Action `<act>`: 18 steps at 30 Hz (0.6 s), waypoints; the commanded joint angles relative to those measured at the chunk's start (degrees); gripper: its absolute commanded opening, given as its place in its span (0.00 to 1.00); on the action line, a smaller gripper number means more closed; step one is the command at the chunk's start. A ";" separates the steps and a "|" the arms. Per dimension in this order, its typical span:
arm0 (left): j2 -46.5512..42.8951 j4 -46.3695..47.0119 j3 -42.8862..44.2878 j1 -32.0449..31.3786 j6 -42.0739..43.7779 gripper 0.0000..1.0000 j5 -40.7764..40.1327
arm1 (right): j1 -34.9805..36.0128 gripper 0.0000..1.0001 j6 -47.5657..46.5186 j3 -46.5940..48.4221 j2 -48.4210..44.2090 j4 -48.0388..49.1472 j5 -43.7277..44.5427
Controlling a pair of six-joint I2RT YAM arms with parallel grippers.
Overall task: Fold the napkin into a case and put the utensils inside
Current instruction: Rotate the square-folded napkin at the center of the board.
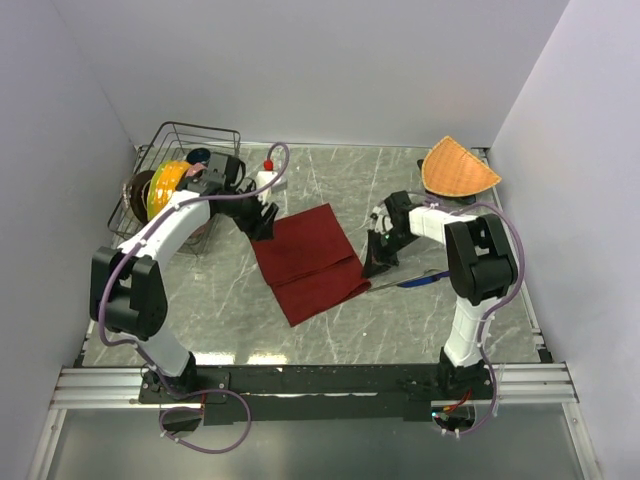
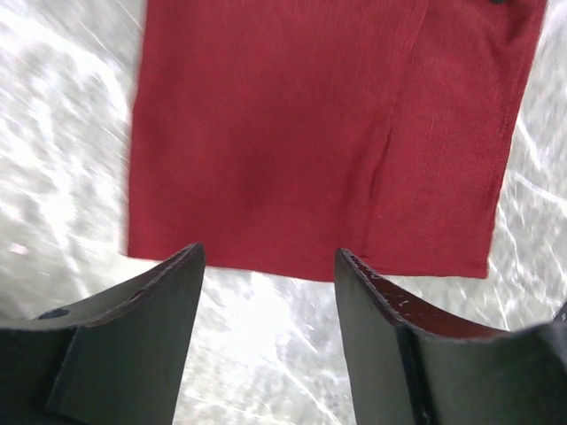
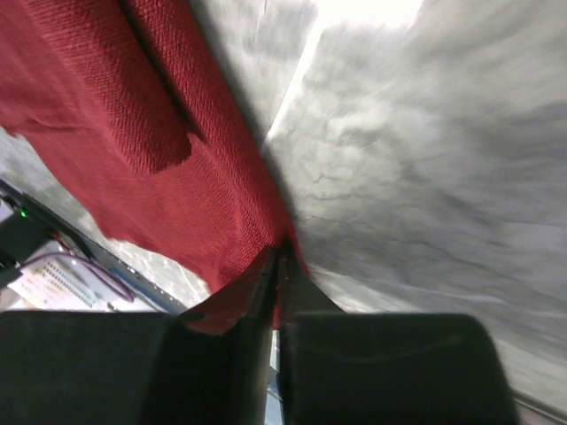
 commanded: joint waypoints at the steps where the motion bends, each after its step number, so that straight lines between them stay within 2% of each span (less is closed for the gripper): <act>1: -4.28 1.16 -5.12 -0.05 2.96 0.64 3.14 | 3.59 0.02 0.01 -4.39 -1.65 0.61 -1.37; 6: -8.16 5.46 -13.37 -1.02 4.72 0.56 2.80 | 9.57 0.02 2.04 -10.64 -6.39 2.89 -4.37; 7: -9.21 7.03 -14.52 -2.24 6.21 0.56 2.36 | 9.93 0.06 1.86 -11.34 -7.27 2.90 -3.93; 8: -9.66 7.92 -15.66 -2.95 7.27 0.55 1.83 | 9.84 0.16 1.86 -11.35 -8.23 2.64 -3.92; 11: -11.15 12.65 -21.19 -6.20 10.35 0.55 -1.51 | 9.32 0.23 0.28 -8.98 -8.94 -1.31 -3.04; 18: -9.75 20.75 -25.25 -12.61 16.85 0.56 -6.87 | 5.89 0.29 -1.13 -5.20 -11.05 -6.42 -3.31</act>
